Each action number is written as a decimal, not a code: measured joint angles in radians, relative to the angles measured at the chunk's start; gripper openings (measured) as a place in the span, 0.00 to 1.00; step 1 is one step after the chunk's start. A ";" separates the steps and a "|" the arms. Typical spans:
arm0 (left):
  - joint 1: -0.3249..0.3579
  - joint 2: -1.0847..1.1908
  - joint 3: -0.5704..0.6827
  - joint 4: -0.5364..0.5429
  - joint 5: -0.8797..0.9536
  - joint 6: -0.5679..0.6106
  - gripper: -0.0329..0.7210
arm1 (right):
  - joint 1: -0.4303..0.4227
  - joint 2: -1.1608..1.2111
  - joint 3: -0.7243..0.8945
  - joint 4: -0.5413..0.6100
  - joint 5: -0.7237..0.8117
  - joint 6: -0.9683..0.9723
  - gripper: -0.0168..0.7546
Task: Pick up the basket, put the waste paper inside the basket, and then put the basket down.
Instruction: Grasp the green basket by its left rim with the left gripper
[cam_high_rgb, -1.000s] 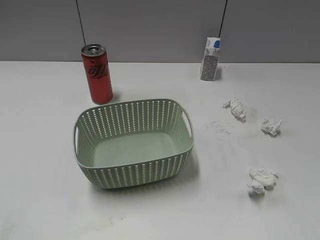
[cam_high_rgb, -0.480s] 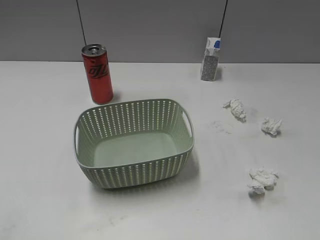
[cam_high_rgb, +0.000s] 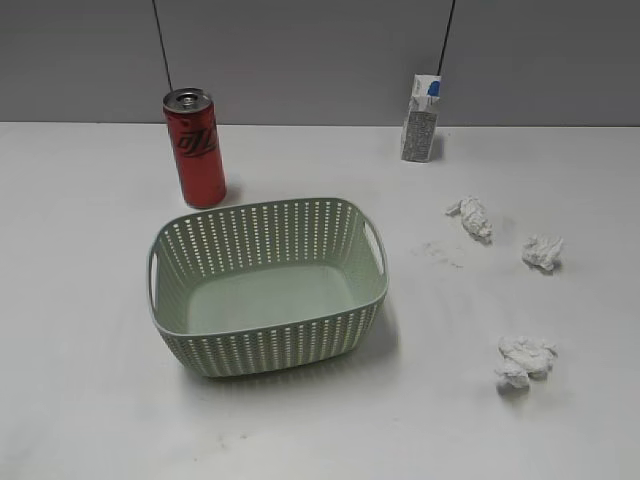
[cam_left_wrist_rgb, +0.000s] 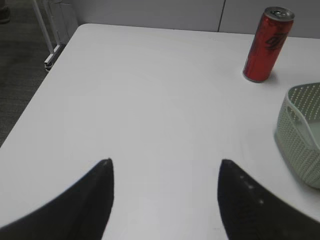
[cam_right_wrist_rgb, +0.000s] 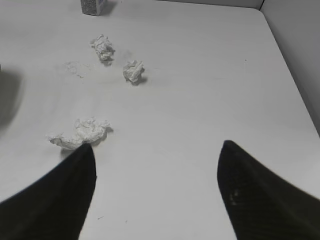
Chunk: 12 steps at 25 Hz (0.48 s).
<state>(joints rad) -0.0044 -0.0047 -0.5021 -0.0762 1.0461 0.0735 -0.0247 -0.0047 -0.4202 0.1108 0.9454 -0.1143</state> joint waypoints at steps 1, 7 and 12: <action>0.000 0.000 -0.002 -0.008 -0.008 0.000 0.77 | 0.000 0.000 0.000 0.000 -0.001 0.000 0.76; 0.000 0.133 -0.013 -0.153 -0.146 0.001 0.90 | 0.000 0.000 0.000 0.000 -0.001 0.000 0.76; 0.000 0.399 -0.039 -0.305 -0.258 0.072 0.88 | 0.000 0.000 0.000 0.000 -0.001 0.000 0.76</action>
<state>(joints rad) -0.0044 0.3948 -0.5408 -0.3808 0.7884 0.1453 -0.0247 -0.0047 -0.4202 0.1104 0.9444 -0.1143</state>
